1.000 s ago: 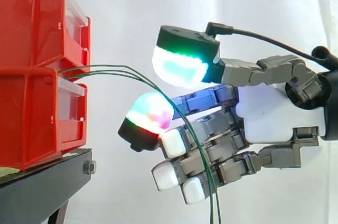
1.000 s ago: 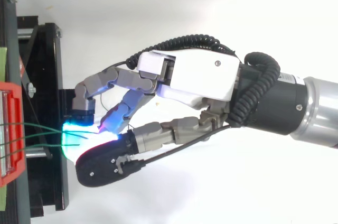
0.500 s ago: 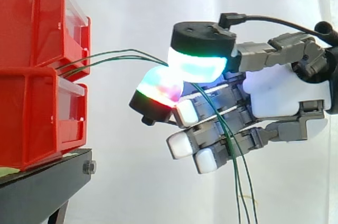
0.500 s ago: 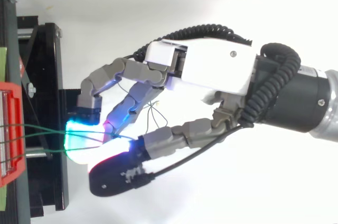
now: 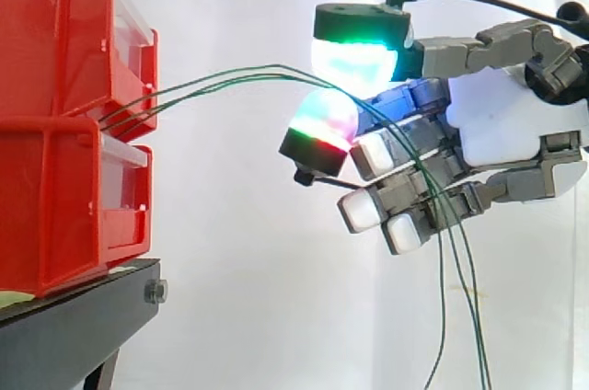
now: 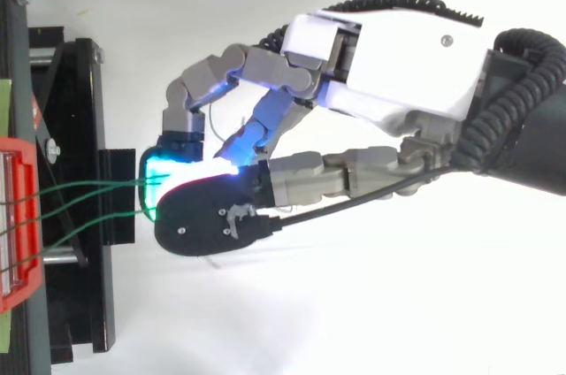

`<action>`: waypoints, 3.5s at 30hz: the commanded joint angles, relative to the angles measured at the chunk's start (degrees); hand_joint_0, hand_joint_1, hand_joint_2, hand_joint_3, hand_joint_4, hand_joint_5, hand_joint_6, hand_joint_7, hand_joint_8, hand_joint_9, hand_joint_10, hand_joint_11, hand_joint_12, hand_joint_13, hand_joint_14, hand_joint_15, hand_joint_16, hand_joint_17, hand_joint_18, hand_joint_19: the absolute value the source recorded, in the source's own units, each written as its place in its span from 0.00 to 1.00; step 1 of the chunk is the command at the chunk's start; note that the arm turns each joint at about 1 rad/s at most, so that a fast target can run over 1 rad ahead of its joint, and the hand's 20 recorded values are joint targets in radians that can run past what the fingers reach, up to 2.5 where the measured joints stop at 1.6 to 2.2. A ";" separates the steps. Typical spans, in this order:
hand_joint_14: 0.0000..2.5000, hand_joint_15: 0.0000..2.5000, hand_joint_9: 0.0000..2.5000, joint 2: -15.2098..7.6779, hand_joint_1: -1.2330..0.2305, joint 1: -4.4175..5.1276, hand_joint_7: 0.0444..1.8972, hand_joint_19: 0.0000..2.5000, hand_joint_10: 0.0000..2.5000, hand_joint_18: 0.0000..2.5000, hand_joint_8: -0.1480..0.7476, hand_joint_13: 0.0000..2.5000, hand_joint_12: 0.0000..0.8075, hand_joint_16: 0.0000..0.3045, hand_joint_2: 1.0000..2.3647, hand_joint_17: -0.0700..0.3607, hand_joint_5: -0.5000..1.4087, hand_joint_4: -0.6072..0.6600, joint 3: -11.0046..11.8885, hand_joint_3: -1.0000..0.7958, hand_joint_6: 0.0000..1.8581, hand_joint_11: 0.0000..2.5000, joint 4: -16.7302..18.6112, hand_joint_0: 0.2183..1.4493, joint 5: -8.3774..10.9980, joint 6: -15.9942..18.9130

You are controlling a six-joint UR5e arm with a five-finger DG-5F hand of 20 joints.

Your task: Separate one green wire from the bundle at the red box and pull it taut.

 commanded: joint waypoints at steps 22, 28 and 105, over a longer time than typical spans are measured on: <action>0.01 0.19 0.44 0.08 0.42 -1.21 0.48 0.27 0.01 0.34 0.48 0.37 0.46 0.20 0.00 0.48 0.18 0.60 1.26 0.28 0.47 0.24 0.38 0.23 0.14 -6.13; 0.01 0.21 0.45 0.08 0.55 -1.21 0.52 0.29 0.01 0.34 0.46 0.38 0.45 0.18 0.01 0.45 0.19 0.57 1.70 0.35 0.46 0.24 0.11 0.30 0.50 -6.40; 0.01 0.23 0.44 0.08 0.41 -4.02 0.49 0.29 0.01 0.35 0.46 0.40 0.46 0.19 0.01 0.47 0.17 0.58 -0.67 0.37 0.46 0.26 0.64 0.29 1.29 -7.54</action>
